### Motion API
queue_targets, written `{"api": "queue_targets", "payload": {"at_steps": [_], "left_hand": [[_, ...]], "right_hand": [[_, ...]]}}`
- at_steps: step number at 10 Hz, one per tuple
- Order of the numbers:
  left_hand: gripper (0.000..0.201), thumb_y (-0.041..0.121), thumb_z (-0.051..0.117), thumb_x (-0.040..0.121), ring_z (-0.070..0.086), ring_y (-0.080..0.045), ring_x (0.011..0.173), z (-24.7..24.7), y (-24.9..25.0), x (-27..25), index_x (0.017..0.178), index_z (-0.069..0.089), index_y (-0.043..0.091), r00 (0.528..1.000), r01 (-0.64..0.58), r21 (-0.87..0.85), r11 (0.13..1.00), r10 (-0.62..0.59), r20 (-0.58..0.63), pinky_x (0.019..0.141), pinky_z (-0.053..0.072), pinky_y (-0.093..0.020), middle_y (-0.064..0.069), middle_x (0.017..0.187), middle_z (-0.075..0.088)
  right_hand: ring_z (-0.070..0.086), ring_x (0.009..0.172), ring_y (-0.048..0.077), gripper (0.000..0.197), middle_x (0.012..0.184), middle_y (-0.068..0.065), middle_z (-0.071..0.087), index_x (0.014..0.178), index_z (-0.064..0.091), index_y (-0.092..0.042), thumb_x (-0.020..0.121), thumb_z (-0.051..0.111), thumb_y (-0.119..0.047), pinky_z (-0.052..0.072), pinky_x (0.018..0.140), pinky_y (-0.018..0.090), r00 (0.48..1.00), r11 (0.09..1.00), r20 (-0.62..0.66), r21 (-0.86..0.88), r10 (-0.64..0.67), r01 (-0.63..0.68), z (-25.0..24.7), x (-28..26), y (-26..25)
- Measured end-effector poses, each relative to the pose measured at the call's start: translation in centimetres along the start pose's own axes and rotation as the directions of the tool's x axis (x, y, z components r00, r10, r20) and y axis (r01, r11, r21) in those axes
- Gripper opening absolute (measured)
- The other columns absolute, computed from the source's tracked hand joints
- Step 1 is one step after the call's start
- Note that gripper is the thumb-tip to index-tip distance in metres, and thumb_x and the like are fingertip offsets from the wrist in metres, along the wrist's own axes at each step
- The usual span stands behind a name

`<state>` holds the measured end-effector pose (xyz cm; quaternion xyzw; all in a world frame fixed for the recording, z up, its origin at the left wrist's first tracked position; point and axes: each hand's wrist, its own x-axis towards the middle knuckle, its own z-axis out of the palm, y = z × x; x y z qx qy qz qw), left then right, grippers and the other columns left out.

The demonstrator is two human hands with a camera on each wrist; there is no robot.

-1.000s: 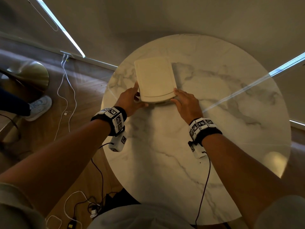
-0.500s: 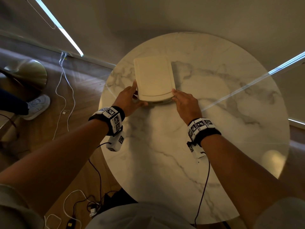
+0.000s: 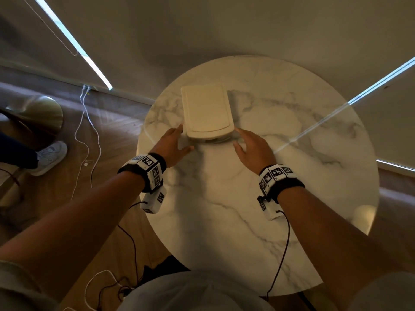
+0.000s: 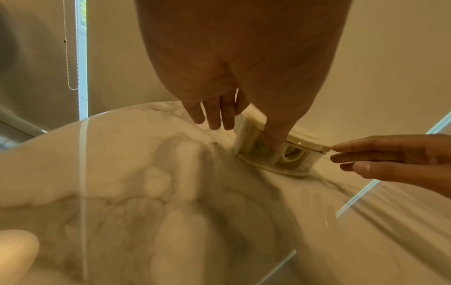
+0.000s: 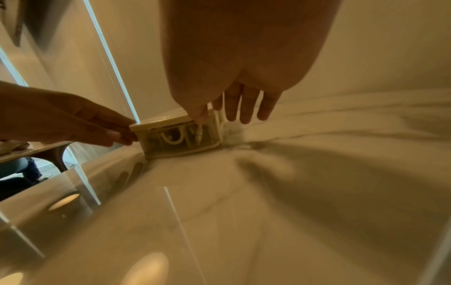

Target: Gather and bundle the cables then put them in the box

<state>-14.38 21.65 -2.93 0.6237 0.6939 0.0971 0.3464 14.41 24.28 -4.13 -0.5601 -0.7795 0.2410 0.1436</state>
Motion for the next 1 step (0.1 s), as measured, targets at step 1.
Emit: {"api": "queue_targets", "payload": {"at_steps": [1], "left_hand": [[0.085,0.043,0.064,0.091,0.036,-0.028,0.139,0.16,0.45,-1.69,0.156,0.017,0.016,1.0,-0.006,0.005,1.0,0.006,0.001,0.115,0.031,-0.038,-0.01,0.155,0.032]], "right_hand": [[0.053,0.132,0.032,0.051,0.146,0.013,0.056,0.147,0.05,-0.009,0.101,0.056,-0.032,0.041,0.11,0.045,0.998,0.998,0.055,-0.066,0.023,-0.019,-0.42,-0.85,-0.7]]}}
